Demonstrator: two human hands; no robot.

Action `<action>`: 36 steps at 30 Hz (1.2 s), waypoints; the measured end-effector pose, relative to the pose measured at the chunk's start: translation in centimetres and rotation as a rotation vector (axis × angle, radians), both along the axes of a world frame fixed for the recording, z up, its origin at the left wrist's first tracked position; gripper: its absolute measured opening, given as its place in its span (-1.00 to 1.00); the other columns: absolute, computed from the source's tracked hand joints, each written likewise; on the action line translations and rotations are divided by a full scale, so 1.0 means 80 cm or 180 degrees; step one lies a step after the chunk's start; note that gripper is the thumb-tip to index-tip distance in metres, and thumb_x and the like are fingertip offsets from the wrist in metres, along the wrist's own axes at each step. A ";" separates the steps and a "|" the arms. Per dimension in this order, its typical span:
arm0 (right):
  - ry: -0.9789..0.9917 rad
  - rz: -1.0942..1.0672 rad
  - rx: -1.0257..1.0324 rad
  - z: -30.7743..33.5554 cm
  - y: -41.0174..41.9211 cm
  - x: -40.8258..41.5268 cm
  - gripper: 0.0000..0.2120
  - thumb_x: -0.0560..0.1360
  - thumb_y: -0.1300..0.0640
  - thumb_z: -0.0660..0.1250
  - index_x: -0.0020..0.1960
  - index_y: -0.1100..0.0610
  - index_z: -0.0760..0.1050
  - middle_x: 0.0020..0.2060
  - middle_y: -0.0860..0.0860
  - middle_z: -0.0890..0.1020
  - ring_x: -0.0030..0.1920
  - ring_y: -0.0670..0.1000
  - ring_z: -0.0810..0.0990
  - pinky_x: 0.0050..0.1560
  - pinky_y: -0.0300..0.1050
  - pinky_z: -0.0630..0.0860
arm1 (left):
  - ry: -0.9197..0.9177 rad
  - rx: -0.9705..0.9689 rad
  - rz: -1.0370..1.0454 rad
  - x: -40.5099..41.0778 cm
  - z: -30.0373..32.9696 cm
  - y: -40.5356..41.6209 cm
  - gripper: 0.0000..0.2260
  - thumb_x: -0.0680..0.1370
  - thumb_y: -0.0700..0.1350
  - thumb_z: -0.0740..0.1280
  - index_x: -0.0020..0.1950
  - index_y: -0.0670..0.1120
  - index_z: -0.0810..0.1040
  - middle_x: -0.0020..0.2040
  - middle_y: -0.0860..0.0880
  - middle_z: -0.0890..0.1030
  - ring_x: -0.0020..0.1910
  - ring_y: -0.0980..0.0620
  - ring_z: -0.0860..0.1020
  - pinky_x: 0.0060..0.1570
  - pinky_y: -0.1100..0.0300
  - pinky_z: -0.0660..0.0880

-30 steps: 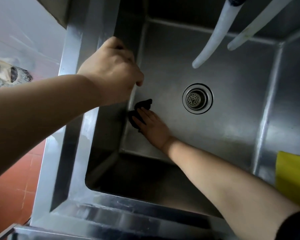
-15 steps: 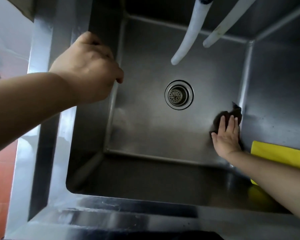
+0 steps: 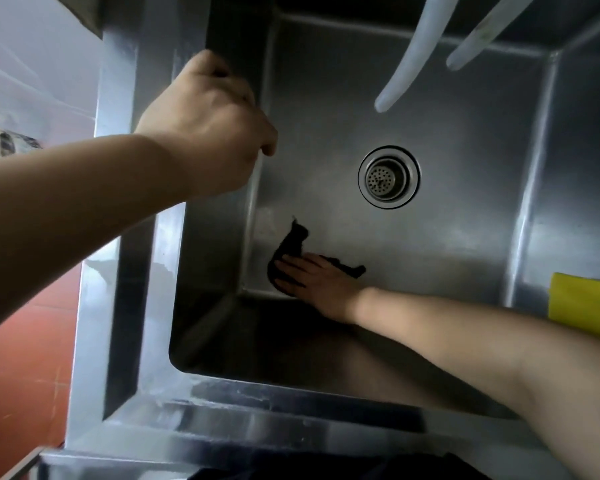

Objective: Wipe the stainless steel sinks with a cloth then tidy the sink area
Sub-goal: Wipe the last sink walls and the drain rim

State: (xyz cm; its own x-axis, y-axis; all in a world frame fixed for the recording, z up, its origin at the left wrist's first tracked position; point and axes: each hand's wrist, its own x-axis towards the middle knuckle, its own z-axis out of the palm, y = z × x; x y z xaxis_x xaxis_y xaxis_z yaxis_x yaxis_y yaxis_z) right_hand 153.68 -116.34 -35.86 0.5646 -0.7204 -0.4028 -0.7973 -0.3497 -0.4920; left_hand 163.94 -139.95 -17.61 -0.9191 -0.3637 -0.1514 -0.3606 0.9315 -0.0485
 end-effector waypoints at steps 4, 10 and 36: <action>-0.0167 0.0388 0.0011 -0.001 -0.023 0.029 -0.52 0.60 0.22 0.10 0.50 0.02 0.17 0.53 0.02 0.07 0.52 0.09 -0.01 0.40 0.06 -0.03 | -0.0042 0.0025 0.0026 0.000 0.000 -0.001 -0.73 0.43 -0.17 0.28 0.05 0.05 0.64 0.03 -0.03 0.67 0.14 -0.08 0.52 0.26 0.03 0.17; -0.0045 0.0524 0.0228 0.011 0.015 -0.022 -0.43 0.57 0.27 0.14 0.50 -0.08 0.13 0.52 -0.07 0.09 0.50 0.06 0.07 0.34 0.03 0.07 | -0.0015 0.0014 0.0015 0.000 0.000 0.001 -0.74 0.43 -0.18 0.29 0.05 0.04 0.64 0.02 -0.04 0.67 0.14 -0.09 0.53 0.27 0.05 0.16; -0.0175 -0.2441 0.2410 0.071 0.043 -0.040 -0.68 0.49 0.11 0.33 0.24 0.06 0.53 0.19 0.05 0.58 0.18 0.07 0.53 0.22 -0.15 0.43 | -0.0009 0.0062 0.0098 -0.001 0.003 0.001 -0.75 0.44 -0.17 0.28 0.05 0.04 0.64 0.05 -0.05 0.66 0.15 -0.09 0.52 0.27 0.06 0.15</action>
